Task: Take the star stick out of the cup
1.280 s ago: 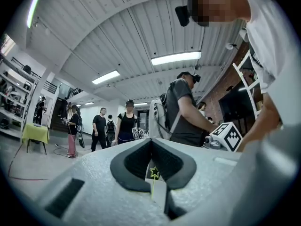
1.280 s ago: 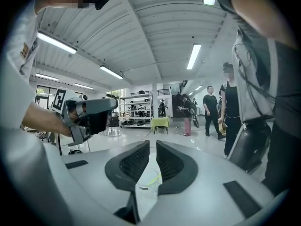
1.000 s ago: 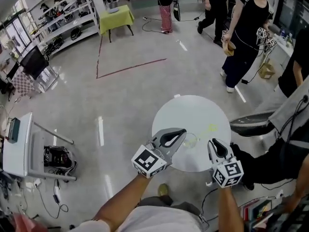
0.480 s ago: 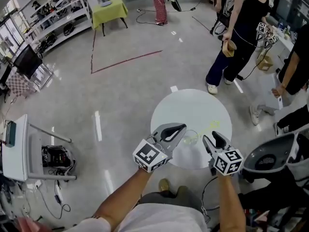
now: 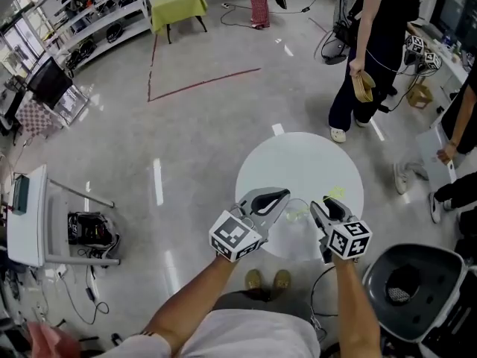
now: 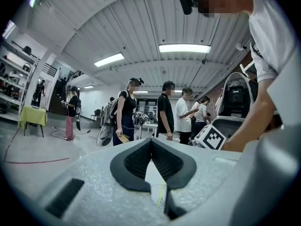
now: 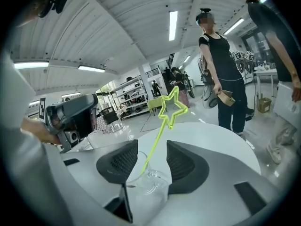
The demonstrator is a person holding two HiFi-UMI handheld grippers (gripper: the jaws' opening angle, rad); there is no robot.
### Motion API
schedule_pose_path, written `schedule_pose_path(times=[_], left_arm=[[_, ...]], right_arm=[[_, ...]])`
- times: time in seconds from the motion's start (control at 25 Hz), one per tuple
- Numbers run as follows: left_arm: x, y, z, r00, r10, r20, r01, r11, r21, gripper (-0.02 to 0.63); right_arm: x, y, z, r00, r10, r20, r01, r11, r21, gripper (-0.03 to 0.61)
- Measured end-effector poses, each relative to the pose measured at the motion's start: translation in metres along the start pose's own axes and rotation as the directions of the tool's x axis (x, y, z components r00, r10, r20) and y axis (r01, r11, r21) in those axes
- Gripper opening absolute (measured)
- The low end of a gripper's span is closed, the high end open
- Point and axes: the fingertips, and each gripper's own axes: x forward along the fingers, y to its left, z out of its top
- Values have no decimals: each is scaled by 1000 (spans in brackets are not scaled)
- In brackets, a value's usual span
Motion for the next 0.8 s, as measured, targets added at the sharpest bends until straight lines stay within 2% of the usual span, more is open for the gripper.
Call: schedule_pose_path(times=[0.28, 0.8], left_arm=[[2, 4, -10, 999, 34, -31, -34, 999, -1, 15], [6, 0, -29, 995, 74, -69, -75, 997, -13, 15]], right_arm=[[14, 4, -6, 998, 63, -25, -63, 998, -9, 167], [20, 8, -15, 992, 108, -59, -111, 993, -48, 52]])
